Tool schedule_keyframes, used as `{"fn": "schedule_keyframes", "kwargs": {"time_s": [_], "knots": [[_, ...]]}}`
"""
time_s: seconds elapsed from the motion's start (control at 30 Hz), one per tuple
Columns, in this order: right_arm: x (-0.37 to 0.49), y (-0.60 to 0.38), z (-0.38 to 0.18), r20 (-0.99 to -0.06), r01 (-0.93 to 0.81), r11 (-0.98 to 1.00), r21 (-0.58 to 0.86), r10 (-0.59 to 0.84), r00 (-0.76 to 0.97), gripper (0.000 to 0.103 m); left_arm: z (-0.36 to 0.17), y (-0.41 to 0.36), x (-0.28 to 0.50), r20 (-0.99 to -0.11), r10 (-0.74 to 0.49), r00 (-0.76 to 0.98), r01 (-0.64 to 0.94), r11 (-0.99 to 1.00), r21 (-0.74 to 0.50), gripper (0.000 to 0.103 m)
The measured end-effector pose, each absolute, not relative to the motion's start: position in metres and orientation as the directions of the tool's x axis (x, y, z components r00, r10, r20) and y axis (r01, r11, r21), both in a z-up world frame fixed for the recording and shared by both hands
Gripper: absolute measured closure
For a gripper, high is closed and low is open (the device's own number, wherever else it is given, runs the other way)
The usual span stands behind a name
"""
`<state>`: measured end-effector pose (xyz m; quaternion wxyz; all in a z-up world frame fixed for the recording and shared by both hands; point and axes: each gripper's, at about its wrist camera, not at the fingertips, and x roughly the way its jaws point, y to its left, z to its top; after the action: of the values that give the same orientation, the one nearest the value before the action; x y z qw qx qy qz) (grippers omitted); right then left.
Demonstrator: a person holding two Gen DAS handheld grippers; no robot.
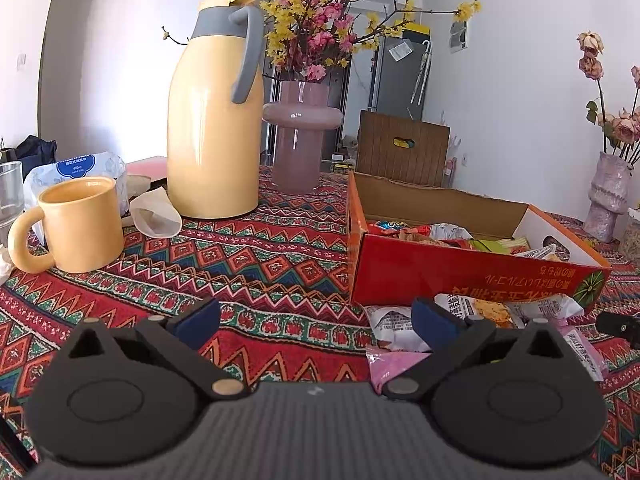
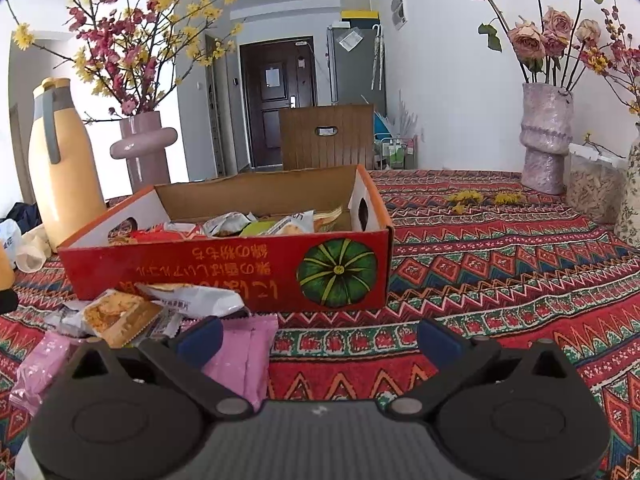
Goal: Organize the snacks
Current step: 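Move both grippers back over the remaining snack pile, then grasp the white printed snack pack with the right gripper and lift it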
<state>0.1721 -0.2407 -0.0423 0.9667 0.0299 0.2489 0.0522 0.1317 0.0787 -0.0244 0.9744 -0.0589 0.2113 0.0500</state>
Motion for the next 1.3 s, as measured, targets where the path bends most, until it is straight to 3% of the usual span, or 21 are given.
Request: {"fn": "schedule_keyframes", "kwargs": {"time_s": [0.23, 0.53, 0.77, 1.07, 1.2, 1.3], "knots": [[0.176, -0.232, -0.035, -0.504, -0.129, 0.987, 0.097, 0.160, 0.849, 0.000, -0.026, 0.082, 0.134, -0.435, 0.075, 0.898, -0.135, 0.985, -0.110, 0.000], [0.185, -0.212, -0.026, -0.540, -0.182, 0.983, 0.014, 0.161, 0.826, 0.000, -0.027, 0.084, 0.136, -0.448, 0.075, 0.891, -0.145, 0.982, -0.124, 0.000], [0.196, -0.202, -0.026, -0.592, -0.228, 0.970, 0.083, 0.232, 0.772, 0.000, -0.027, 0.084, 0.136, -0.450, 0.076, 0.890, -0.146, 0.981, -0.124, 0.000], [0.179, -0.187, -0.028, -0.589, -0.257, 0.961, 0.099, 0.265, 0.763, 0.000, -0.028, 0.085, 0.138, -0.455, 0.066, 0.888, -0.140, 0.981, -0.132, 0.000], [0.170, -0.182, -0.038, -0.612, -0.259, 0.960, 0.103, 0.267, 0.745, 0.018, -0.028, 0.085, 0.138, -0.458, 0.062, 0.887, -0.137, 0.982, -0.133, 0.000], [0.158, -0.179, -0.041, -0.602, -0.260, 0.962, 0.087, 0.259, 0.755, 0.019, -0.029, 0.084, 0.139, -0.465, 0.055, 0.883, -0.129, 0.983, -0.129, 0.000]]}}
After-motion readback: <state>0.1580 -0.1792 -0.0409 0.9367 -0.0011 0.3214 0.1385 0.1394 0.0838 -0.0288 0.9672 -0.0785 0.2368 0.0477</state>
